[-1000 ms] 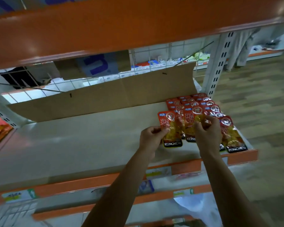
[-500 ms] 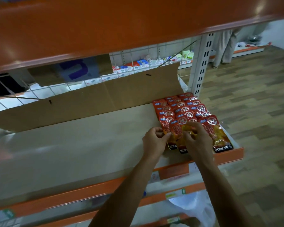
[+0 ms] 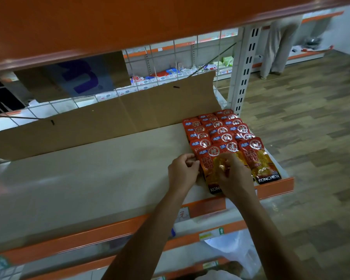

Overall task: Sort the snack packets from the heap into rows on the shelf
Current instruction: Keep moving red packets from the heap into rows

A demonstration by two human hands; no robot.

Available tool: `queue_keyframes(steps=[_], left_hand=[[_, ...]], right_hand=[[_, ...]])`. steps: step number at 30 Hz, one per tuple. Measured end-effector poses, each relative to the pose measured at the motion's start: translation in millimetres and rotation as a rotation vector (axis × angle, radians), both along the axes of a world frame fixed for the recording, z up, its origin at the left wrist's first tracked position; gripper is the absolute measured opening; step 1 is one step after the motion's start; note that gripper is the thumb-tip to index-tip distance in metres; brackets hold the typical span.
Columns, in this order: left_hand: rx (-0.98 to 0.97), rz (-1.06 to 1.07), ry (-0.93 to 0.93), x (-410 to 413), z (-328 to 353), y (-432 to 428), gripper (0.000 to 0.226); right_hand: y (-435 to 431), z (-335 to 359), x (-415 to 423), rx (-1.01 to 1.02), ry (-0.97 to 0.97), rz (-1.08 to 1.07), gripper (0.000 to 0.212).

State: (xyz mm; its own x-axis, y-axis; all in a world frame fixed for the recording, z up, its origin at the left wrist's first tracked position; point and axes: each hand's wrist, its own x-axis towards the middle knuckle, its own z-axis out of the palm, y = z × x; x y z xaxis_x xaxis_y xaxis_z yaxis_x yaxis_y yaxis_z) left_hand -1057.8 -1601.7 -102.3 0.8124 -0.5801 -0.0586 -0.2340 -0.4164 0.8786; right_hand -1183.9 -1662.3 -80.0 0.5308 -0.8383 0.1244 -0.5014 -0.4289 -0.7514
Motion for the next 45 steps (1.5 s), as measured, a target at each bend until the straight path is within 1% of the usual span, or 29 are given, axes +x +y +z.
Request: queue_keyframes(steps=[7, 12, 18, 23, 26, 30, 33, 35, 36, 38, 40, 45], left_hand=[[-0.022, 0.018, -0.028, -4, -1, 0, 0.027], [-0.022, -0.002, -0.071, -6, 0, 2, 0.035], [-0.019, -0.039, -0.123, -6, 0, 4, 0.042], [-0.031, -0.06, -0.13, -6, 1, 5, 0.044], [-0.028, -0.056, -0.129, -6, 2, 6, 0.044], [-0.04, -0.036, -0.121, -6, 5, 10, 0.039], [-0.037, -0.017, -0.198, -2, 7, 20, 0.031], [-0.018, -0.015, -0.268, 4, 10, 31, 0.029], [-0.002, -0.013, -0.299, 9, 11, 38, 0.029], [0.045, -0.007, -0.367, 20, 14, 54, 0.029], [0.107, -0.011, -0.446, 35, 14, 72, 0.03], [0.3, 0.054, -0.576, 77, 9, 129, 0.037]], right_hand=[[2, -2, 0, -0.084, 0.127, 0.011, 0.042], [4, -4, 0, -0.099, 0.172, 0.008, 0.051], [8, -5, -1, -0.131, 0.215, 0.025, 0.053], [10, -3, -1, -0.146, 0.276, 0.008, 0.055], [13, 0, 0, -0.138, 0.244, -0.001, 0.053], [20, 4, 6, -0.183, 0.125, 0.018, 0.041], [30, 7, 19, -0.218, 0.037, 0.044, 0.03], [38, 6, 31, -0.25, 0.026, 0.096, 0.021], [42, 4, 37, -0.261, 0.037, 0.13, 0.022], [53, 2, 51, -0.245, 0.067, 0.184, 0.032], [67, 1, 67, -0.229, 0.069, 0.216, 0.038], [109, -1, 115, -0.222, 0.114, 0.323, 0.038]])
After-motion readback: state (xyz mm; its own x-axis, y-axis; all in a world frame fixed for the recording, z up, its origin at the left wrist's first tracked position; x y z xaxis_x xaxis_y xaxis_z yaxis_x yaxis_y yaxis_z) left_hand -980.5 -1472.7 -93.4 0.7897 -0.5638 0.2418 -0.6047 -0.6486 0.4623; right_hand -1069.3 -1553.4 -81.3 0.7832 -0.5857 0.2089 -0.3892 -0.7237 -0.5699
